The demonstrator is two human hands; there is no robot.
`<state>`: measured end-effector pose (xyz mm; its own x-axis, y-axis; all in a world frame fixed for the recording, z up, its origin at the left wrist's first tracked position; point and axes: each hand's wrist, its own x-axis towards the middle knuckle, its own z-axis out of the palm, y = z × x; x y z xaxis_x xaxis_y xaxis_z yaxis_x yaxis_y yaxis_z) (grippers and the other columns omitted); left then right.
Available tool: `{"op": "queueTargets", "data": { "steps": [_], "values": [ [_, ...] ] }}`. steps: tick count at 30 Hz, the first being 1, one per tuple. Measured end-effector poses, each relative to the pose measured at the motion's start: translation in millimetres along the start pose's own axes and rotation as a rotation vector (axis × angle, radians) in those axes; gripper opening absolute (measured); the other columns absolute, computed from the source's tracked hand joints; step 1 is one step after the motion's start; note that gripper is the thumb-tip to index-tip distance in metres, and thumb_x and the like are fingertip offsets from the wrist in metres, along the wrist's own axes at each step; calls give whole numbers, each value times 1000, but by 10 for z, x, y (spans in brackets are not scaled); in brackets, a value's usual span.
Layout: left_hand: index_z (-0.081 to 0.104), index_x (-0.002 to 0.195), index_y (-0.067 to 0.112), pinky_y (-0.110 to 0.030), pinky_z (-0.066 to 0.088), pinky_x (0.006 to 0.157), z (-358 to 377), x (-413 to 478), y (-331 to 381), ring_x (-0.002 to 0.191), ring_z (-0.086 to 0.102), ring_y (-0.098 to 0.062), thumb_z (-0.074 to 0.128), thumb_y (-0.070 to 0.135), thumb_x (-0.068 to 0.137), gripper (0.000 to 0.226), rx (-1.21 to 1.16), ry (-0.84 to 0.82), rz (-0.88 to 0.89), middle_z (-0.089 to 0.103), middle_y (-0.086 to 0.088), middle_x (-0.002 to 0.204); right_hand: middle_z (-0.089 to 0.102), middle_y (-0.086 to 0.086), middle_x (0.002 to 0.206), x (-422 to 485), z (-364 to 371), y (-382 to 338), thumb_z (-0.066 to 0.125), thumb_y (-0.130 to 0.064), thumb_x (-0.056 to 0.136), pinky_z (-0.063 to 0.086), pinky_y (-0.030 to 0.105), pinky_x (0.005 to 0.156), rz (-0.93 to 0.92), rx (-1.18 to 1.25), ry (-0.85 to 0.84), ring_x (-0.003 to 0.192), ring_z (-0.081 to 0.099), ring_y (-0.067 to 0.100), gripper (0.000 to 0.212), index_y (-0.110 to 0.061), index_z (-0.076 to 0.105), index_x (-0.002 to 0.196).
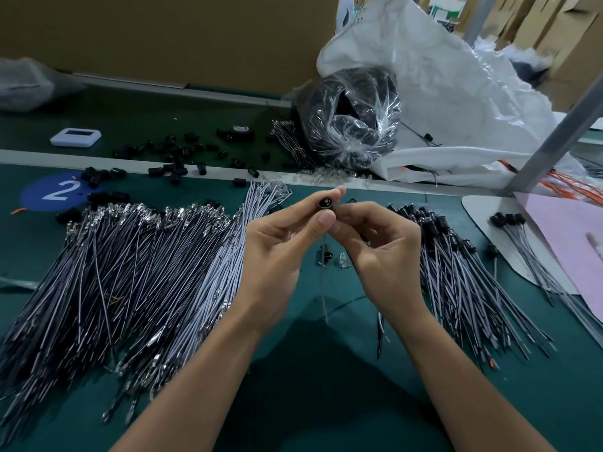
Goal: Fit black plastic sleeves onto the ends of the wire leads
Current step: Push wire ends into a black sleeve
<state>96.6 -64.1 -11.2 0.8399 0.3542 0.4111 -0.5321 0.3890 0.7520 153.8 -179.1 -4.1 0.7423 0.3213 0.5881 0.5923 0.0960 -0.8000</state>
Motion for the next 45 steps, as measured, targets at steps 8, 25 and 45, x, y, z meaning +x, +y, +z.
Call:
{"op": "queueTargets", "data": {
  "steps": [8,25,45],
  "values": [
    [77,105,17,-22,49,93,-2,11,6,115,65,-19,68,13,82,25,-26,-58,-37,72,-5,114,73,-2,81,-22,12,-43,74,-6,80,55,31,74,-14,31,43,77,70,18,15,-18,71,87],
    [78,101,18,-21,48,95,28,0,102,118,62,-17,66,12,79,26,-66,-126,-60,72,-4,115,72,-10,81,-11,16,-66,72,-2,80,52,26,75,-54,40,35,77,68,13,22,-23,69,87],
    [77,104,18,-22,49,94,5,19,68,118,63,-18,69,9,78,29,-41,-156,-62,72,-4,115,72,-9,81,-4,-1,-43,69,1,82,53,28,74,-99,14,24,76,67,16,25,-24,70,89]
  ]
}}
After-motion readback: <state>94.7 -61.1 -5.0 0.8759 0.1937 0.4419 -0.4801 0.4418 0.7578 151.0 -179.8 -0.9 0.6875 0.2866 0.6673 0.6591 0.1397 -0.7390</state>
